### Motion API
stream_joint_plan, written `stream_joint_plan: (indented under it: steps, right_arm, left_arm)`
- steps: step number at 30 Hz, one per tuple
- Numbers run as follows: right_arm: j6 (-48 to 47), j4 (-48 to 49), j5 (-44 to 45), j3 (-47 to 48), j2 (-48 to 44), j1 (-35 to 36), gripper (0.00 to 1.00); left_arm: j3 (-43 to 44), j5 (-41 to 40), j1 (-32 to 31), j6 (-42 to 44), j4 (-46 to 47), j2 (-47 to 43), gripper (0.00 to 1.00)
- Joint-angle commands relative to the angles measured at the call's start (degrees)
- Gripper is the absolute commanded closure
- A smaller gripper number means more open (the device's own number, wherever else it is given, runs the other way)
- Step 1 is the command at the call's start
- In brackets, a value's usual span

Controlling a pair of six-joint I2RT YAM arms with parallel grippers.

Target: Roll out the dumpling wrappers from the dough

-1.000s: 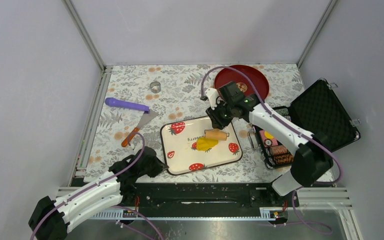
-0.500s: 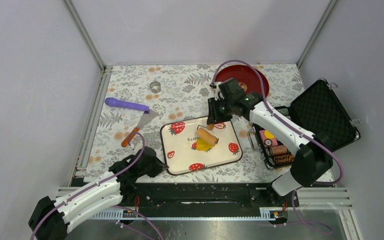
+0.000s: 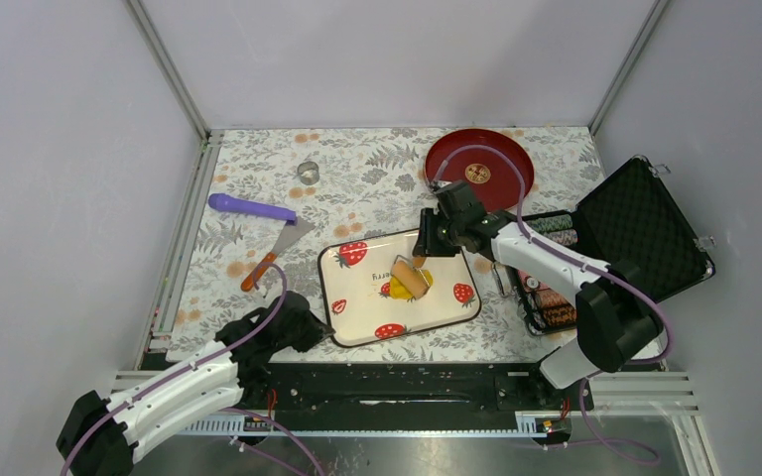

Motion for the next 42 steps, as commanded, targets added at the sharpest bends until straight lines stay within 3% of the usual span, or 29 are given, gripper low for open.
stream_joint_plan:
  steps: [1,26,35,42]
  right_arm:
    - [1.72,9.28,2.15,-3.76,-1.25,-1.26,1.0]
    - [-0.69,18.22,-1.47,-19.52,1.32,-2.05,1.0]
    - [2.3,29.63,2.33,-32.12,-5.94,-2.0,1.0]
    - [0.82,29.15,3.59,-36.25,-12.06,-2.0,1.0]
  left_arm:
    - [-1.72,-2.29,0.77,-0.11,-3.74,-0.01,1.0]
    - [-2.07,-2.31,0.86,-0.37,-3.61,-0.28,1.0]
    - [-2.25,-2.24,0.85,-0.45,-3.7,-0.7,1.0]
    - [-2.25,-2.22,0.86,-0.63,-3.67,-0.71,1.0]
